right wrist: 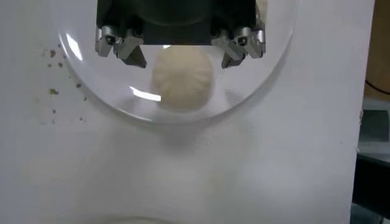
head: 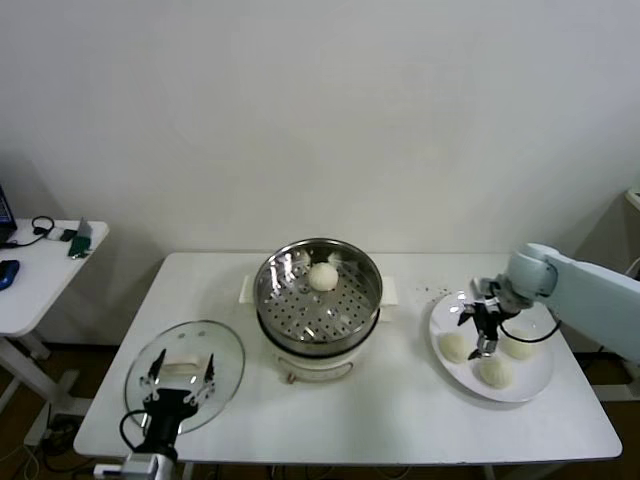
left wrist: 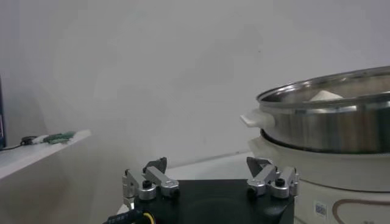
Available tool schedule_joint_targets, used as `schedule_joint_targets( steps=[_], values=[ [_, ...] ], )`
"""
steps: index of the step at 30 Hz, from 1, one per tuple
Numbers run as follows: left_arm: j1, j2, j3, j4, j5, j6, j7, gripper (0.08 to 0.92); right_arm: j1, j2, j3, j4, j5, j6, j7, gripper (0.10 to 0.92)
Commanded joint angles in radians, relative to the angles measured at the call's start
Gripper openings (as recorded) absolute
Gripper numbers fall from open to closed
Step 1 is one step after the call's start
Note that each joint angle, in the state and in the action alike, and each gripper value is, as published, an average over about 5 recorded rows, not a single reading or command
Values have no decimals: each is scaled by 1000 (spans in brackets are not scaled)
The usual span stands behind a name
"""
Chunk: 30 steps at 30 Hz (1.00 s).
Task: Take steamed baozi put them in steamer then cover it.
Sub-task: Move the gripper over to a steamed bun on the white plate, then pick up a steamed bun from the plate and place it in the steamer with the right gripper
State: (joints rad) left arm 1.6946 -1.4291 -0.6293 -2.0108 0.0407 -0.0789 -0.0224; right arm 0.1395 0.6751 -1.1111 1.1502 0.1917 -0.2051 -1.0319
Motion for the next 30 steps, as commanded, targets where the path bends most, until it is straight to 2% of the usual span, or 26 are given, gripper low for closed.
schedule_joint_targets(
  steps=[1,9,30],
  values=[
    [0,0,1,3,1,1,0,823,-62,31,47,-54,-26,-3,3,823],
    [-2,1,-2,8,1,1,0,823,-60,68,50,-102,-36,10,-12,820],
    [-1,2,-3,-2,2,4,1,823,-38,61,37,-96,10,11,-32,700]
  ],
)
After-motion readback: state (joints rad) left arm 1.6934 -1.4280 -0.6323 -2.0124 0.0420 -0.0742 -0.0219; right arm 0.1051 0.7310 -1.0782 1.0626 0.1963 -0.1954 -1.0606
